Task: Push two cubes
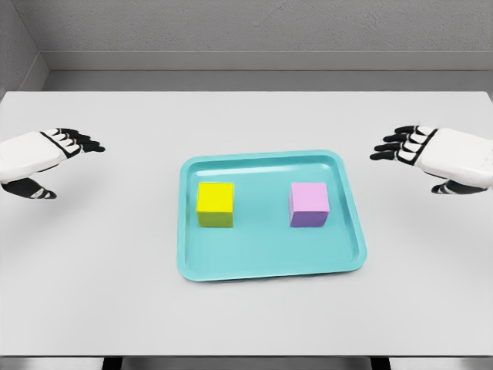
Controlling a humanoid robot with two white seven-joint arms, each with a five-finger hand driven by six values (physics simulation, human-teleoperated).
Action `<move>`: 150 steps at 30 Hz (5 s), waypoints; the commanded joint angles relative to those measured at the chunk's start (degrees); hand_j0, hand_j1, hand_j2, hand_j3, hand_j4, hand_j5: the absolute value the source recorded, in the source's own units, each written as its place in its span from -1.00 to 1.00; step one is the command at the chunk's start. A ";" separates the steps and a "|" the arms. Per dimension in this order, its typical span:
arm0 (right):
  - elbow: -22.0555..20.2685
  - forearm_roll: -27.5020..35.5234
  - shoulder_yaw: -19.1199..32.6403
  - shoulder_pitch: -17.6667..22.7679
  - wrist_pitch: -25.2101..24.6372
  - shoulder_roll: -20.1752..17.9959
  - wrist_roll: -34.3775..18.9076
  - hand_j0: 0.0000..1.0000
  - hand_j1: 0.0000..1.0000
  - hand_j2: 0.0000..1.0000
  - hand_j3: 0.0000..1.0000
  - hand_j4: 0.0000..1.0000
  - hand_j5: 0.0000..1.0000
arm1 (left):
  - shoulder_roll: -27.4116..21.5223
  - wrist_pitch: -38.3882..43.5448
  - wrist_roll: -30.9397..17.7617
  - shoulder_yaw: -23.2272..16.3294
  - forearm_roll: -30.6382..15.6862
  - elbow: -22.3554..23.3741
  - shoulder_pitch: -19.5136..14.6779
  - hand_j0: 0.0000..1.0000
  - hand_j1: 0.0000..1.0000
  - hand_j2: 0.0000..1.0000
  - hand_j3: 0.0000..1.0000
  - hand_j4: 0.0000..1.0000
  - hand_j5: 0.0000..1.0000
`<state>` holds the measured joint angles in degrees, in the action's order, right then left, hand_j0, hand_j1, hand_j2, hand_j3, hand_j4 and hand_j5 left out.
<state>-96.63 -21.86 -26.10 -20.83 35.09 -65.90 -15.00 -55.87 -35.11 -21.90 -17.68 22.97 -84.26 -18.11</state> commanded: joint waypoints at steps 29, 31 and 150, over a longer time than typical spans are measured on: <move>8.65 -10.75 -0.09 -2.90 -0.09 17.21 -10.49 0.39 0.39 0.39 0.39 0.39 0.39 | 3.93 0.11 -7.63 -5.52 7.17 -3.63 -5.45 0.46 0.46 0.46 0.46 0.46 0.46; 8.56 -10.75 -0.09 -2.20 -0.09 17.30 -10.49 0.39 0.39 0.39 0.39 0.39 0.39 | 3.93 0.11 -7.63 -6.49 7.88 -4.95 -5.54 0.46 0.46 0.46 0.46 0.46 0.46; 14.01 -14.97 -8.09 -12.30 -0.09 30.75 -15.85 0.38 0.38 0.38 0.38 0.38 0.38 | 15.18 0.11 -12.47 -11.76 10.16 -9.87 -10.81 0.08 0.08 0.08 0.08 0.08 0.08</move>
<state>-83.58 -37.02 -34.16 -33.40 35.09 -35.17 -30.90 -40.25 -35.14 -34.39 -29.65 33.47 -94.12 -29.00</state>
